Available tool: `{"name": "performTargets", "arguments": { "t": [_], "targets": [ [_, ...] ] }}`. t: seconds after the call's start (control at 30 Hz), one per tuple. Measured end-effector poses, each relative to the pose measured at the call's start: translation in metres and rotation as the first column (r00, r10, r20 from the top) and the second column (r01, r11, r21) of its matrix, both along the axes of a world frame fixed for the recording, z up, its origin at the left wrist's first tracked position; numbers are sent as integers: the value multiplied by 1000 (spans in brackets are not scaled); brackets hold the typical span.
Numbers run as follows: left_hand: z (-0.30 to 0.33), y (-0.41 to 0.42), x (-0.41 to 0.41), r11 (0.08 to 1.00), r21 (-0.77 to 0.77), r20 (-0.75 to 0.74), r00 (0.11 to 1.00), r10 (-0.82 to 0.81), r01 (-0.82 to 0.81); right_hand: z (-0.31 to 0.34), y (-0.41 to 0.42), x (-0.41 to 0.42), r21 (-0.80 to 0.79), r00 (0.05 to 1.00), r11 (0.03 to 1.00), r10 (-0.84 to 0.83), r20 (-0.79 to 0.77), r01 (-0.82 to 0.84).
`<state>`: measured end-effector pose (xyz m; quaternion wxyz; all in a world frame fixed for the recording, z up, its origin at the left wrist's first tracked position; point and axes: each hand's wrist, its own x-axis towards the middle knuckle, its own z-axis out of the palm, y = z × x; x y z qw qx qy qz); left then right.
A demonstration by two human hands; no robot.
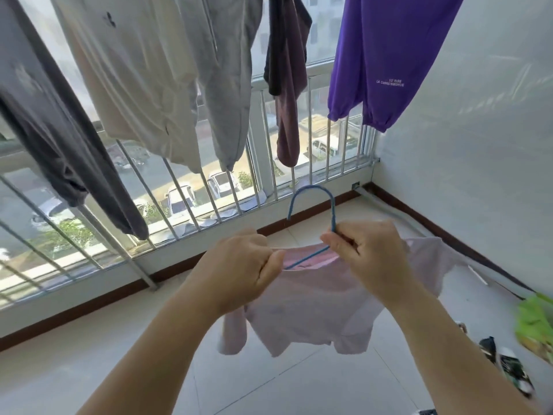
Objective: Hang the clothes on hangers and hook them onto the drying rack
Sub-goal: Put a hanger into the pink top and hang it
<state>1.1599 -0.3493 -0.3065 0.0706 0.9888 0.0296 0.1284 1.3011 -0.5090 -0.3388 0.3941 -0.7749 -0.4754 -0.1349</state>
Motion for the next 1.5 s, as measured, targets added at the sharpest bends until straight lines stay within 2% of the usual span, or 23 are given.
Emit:
{"name": "performTargets", "arguments": {
  "t": [0.03, 0.13, 0.17, 0.27, 0.4, 0.53, 0.7, 0.83, 0.93, 1.13, 1.5],
  "targets": [
    [0, 0, -3, 1000, 29, 11, 1000, 2, -2, -1, 4, -4, -17, 999, 1000, 12, 31, -12],
    [0, -4, -9, 997, 82, 11, 1000, 2, -3, 0, 6, -12, 101, 988, 991, 103, -113, -91],
    [0, -5, -10, 996, 86, 22, 1000, -3, 1, 1, 8, -11, 122, 987, 988, 107, -118, -93],
    [1, -6, -16, 998, 66, 33, 999, -8, 6, 4, 13, -10, 36, 996, 996, 84, -24, -83],
    [0, 6, -25, 998, 17, 16, 998, 57, -57, 5, 9, -9, 108, 987, 991, 91, -135, -76],
    [-9, 18, -32, 982, -86, -92, 983, 160, -168, 7, 3, -6, 87, 994, 995, 49, -93, -41],
    [-41, 11, -29, 890, -347, -236, 946, 221, -295, 13, -4, -2, 110, 998, 994, 30, -62, -23],
    [-53, 10, -22, 834, -409, -282, 920, 271, -371, 10, -13, 2, 138, 995, 990, 15, -96, -2],
    [-49, 9, -19, 843, -418, -243, 936, 255, -338, 8, -20, 6, 163, 990, 986, -3, -142, 26],
    [-38, 3, -20, 901, -406, -204, 976, 72, -151, 8, -27, 6, 152, 978, 988, 10, -210, 23],
    [-36, -6, -21, 955, -283, -168, 985, 41, -88, 4, -9, -14, 129, 968, 989, 100, -232, -71]
  ]
}}
